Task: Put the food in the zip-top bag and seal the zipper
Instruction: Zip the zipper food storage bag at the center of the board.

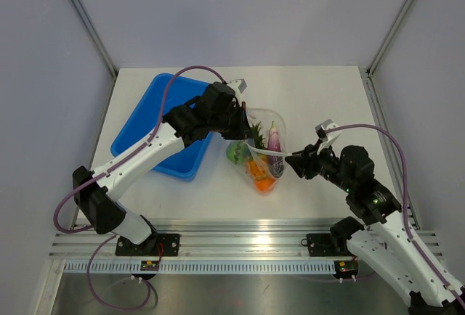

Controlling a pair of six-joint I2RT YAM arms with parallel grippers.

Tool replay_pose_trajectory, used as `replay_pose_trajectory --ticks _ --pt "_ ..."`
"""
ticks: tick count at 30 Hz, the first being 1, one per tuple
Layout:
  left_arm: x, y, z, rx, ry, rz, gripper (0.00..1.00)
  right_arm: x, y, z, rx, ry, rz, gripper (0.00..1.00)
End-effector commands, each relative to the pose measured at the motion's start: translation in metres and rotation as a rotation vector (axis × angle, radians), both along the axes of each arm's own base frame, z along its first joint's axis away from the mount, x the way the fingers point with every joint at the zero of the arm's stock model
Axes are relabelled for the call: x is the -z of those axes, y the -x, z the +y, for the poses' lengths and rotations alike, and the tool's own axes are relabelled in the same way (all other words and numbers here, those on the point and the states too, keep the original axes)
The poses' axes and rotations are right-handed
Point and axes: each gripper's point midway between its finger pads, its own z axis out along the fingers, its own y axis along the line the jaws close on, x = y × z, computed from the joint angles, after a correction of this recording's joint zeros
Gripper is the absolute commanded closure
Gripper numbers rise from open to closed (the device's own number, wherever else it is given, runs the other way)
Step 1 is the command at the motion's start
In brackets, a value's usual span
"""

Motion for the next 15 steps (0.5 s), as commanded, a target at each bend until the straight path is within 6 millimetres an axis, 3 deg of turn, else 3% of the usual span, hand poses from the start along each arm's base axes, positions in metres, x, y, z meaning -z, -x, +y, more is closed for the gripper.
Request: replay_pose_trajectory --ticks 1,9,13,14,15 --pt "-0.016 -0.002 -0.005 0.011 0.060 -0.032 1.00 -0.011 -0.003 0.006 0.000 -0.071 -0.026 0.61" --pt "-0.012 -0.003 -0.004 0.004 0.063 -0.020 1.00 -0.001 -0.003 0.006 0.005 -0.064 0.007 0.62" --pt "-0.013 -0.002 -0.004 0.006 0.071 -0.020 1.00 0.001 -0.005 0.008 0.008 -0.073 0.003 0.79" --pt "-0.014 -0.001 -0.005 0.008 0.071 -0.022 1.00 0.000 -0.005 0.009 0.004 -0.075 0.005 0.89" --pt "-0.015 -0.002 -0.003 0.005 0.073 -0.025 1.00 0.000 -0.005 0.010 0.000 -0.076 0.008 0.92"
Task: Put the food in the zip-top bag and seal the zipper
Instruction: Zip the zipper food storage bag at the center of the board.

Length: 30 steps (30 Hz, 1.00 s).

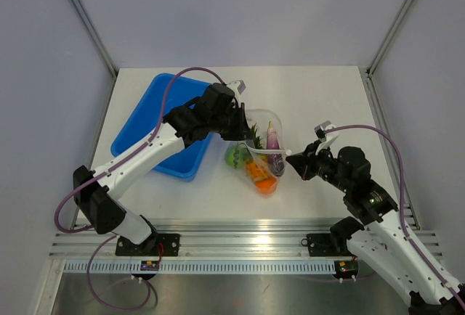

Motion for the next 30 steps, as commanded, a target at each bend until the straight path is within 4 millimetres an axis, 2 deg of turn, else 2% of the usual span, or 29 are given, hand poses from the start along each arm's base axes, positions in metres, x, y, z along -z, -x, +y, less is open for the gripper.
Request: replay_pose_trajectory --ticks 1,2,6,9,10,11,13,15,16,17,18,19,20,21,22,23,24,27,28,30 --pt "-0.023 0.000 -0.006 0.017 0.079 -0.046 1.00 -0.014 -0.005 0.007 -0.019 -0.039 -0.042 0.96" --pt "-0.024 0.000 -0.005 0.018 0.079 -0.048 1.00 -0.015 -0.005 0.008 -0.017 -0.041 -0.048 1.00" --pt "-0.028 0.005 -0.003 0.048 0.091 -0.077 1.00 -0.034 -0.014 0.006 0.002 -0.052 -0.142 1.00" --pt "-0.041 0.011 0.006 0.081 0.094 -0.147 0.69 -0.047 -0.023 0.003 0.019 -0.027 -0.209 1.00" --pt "-0.046 0.016 0.012 0.097 0.088 -0.173 0.33 -0.049 -0.025 0.003 0.019 -0.015 -0.219 1.00" --pt "-0.048 0.016 0.018 0.123 0.056 -0.223 0.21 -0.055 -0.026 0.004 0.009 0.002 -0.249 1.00" --pt "-0.053 0.016 0.033 0.123 -0.005 -0.281 0.08 -0.058 -0.029 0.005 -0.004 0.023 -0.263 1.00" --pt "-0.069 0.017 0.046 0.159 -0.042 -0.395 0.11 -0.060 -0.031 0.008 -0.027 0.054 -0.286 1.00" --pt "-0.079 0.021 0.044 0.199 -0.020 -0.440 0.14 -0.061 -0.030 0.011 -0.050 0.061 -0.292 1.00" --pt "-0.089 0.023 0.046 0.241 -0.017 -0.511 0.22 -0.065 -0.030 0.012 -0.063 0.068 -0.308 1.00" --pt "-0.097 0.024 0.044 0.263 -0.001 -0.552 0.25 -0.062 -0.031 0.013 -0.077 0.093 -0.313 1.00" --pt "-0.112 0.028 0.035 0.314 0.058 -0.613 0.29 -0.063 -0.031 0.014 -0.086 0.097 -0.317 1.00" --pt "-0.114 0.031 0.030 0.373 0.068 -0.666 0.32 -0.064 -0.031 0.015 -0.099 0.109 -0.328 1.00" --pt "-0.132 0.041 0.020 0.445 0.148 -0.740 0.34 -0.065 -0.030 0.015 -0.107 0.111 -0.334 1.00" --pt "-0.138 0.044 0.016 0.475 0.173 -0.782 0.33 -0.066 -0.027 0.016 -0.121 0.110 -0.343 1.00" --pt "-0.141 0.046 0.011 0.524 0.184 -0.844 0.31 -0.068 -0.026 0.016 -0.127 0.114 -0.354 1.00" --pt "-0.136 0.048 0.006 0.565 0.186 -0.874 0.30 -0.071 -0.024 0.016 -0.130 0.112 -0.367 1.00" --pt "-0.145 0.059 -0.014 0.687 0.223 -0.994 0.25 -0.076 -0.016 0.014 -0.150 0.109 -0.392 1.00" --pt "-0.133 0.060 -0.024 0.739 0.222 -0.968 0.26 -0.076 -0.015 0.015 -0.157 0.107 -0.397 1.00" --pt "-0.126 0.068 -0.036 0.836 0.224 -0.969 0.28 -0.078 -0.011 0.014 -0.167 0.102 -0.411 1.00"
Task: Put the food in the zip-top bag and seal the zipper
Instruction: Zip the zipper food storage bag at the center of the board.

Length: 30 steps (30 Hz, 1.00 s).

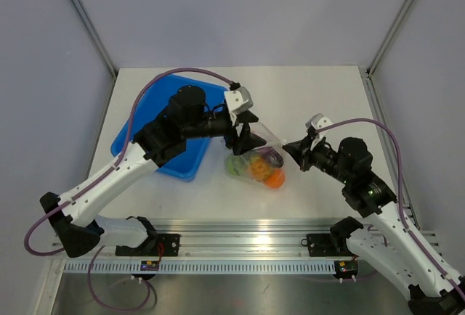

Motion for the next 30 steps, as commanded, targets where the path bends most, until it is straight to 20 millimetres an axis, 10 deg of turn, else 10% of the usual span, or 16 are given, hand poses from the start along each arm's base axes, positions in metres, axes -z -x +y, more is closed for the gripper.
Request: replay_pose_trajectory --ticks 1,30 --pt "0.001 0.011 -0.033 0.209 -0.002 -0.140 0.32 -0.038 0.009 0.003 -0.051 -0.038 -0.127 1.00" --pt "0.054 0.017 -0.072 0.322 -0.110 -0.051 0.66 -0.044 0.022 0.010 -0.128 -0.037 -0.120 1.00"
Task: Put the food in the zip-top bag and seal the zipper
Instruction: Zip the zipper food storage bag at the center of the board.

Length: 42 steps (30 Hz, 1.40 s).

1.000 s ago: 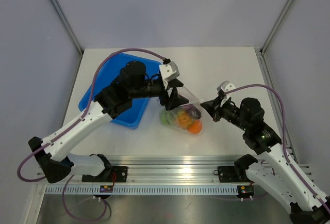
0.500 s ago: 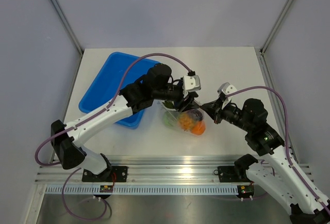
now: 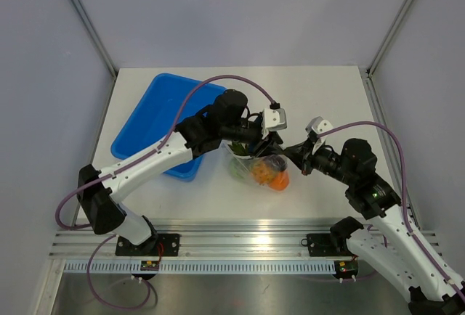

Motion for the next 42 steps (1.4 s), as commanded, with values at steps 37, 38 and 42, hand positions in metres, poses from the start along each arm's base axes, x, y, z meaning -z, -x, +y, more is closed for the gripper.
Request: replay_pose_trajectory --ticks 37,38,42 --pt "0.055 0.005 0.039 0.024 -0.186 0.126 1.00 -0.022 -0.037 -0.076 0.490 -0.003 -0.098 1.00" --pt "0.057 -0.003 0.045 -0.006 -0.186 0.131 1.00 -0.021 -0.038 -0.080 0.516 0.003 -0.096 1.00" --pt "0.061 -0.012 0.073 -0.077 -0.176 0.155 1.00 -0.021 -0.037 -0.083 0.528 0.010 -0.089 1.00"
